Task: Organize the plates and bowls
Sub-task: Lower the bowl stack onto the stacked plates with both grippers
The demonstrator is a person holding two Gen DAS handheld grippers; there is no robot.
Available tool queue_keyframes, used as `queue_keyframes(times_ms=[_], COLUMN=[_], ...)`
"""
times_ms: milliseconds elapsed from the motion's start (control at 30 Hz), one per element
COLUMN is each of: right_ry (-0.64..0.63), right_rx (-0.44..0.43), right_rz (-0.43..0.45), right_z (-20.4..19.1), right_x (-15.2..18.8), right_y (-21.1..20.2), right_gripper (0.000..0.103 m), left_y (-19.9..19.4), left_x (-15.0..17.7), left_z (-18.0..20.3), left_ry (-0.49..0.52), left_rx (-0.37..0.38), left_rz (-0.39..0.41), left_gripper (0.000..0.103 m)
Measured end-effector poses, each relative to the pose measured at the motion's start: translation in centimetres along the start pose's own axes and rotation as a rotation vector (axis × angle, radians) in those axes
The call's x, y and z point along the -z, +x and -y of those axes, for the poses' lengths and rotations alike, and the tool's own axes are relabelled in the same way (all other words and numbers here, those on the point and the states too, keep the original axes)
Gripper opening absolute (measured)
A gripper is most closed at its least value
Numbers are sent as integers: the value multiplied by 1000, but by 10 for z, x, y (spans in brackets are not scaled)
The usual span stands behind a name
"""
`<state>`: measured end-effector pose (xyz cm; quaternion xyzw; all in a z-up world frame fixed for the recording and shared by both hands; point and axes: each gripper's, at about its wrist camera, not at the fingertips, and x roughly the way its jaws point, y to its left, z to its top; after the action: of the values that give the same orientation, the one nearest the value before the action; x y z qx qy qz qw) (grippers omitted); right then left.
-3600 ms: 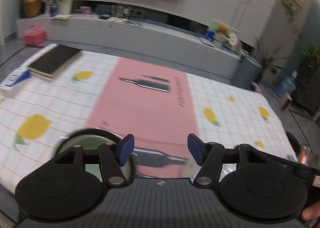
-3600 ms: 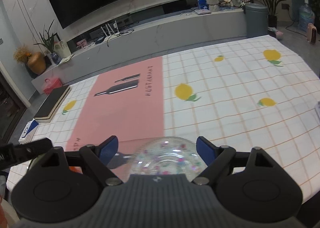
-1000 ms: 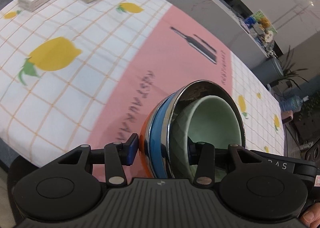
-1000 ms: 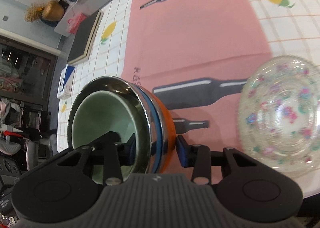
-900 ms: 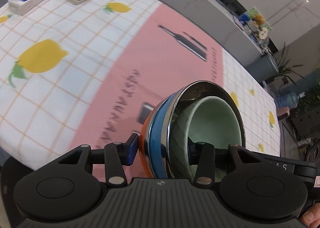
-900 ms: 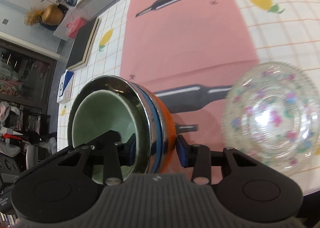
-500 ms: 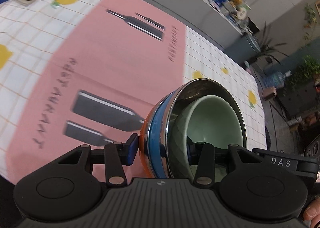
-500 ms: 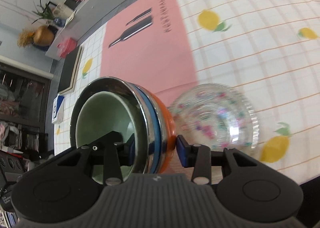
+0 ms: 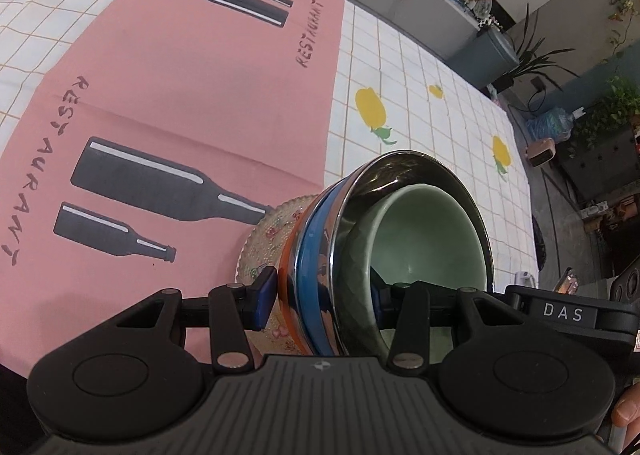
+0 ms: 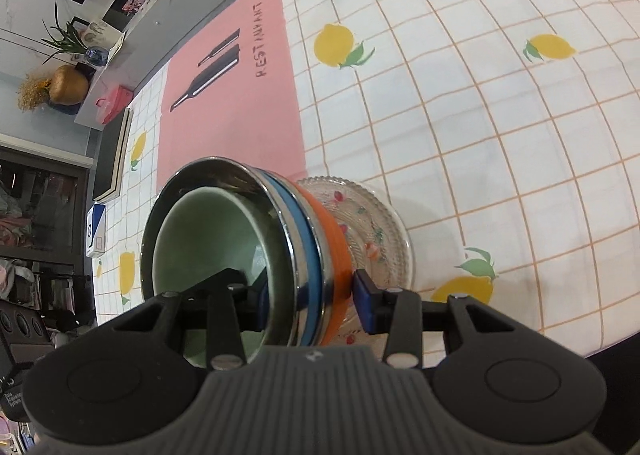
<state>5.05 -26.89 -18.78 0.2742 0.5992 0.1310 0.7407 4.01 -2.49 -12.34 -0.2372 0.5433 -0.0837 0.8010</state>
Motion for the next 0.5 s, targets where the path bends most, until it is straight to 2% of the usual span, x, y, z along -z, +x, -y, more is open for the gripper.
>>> queue_keyframes(times_ms=[500], right_ry=[-12], right_rx=[14], right_rz=[0], right_z=[1], right_x=[-1], right_y=[10], right_gripper=[40], left_y=[7], left_x=[3], left_z=[-2], left_ry=[2], left_rx=[-25], left_rz=[-16], left_gripper=[50])
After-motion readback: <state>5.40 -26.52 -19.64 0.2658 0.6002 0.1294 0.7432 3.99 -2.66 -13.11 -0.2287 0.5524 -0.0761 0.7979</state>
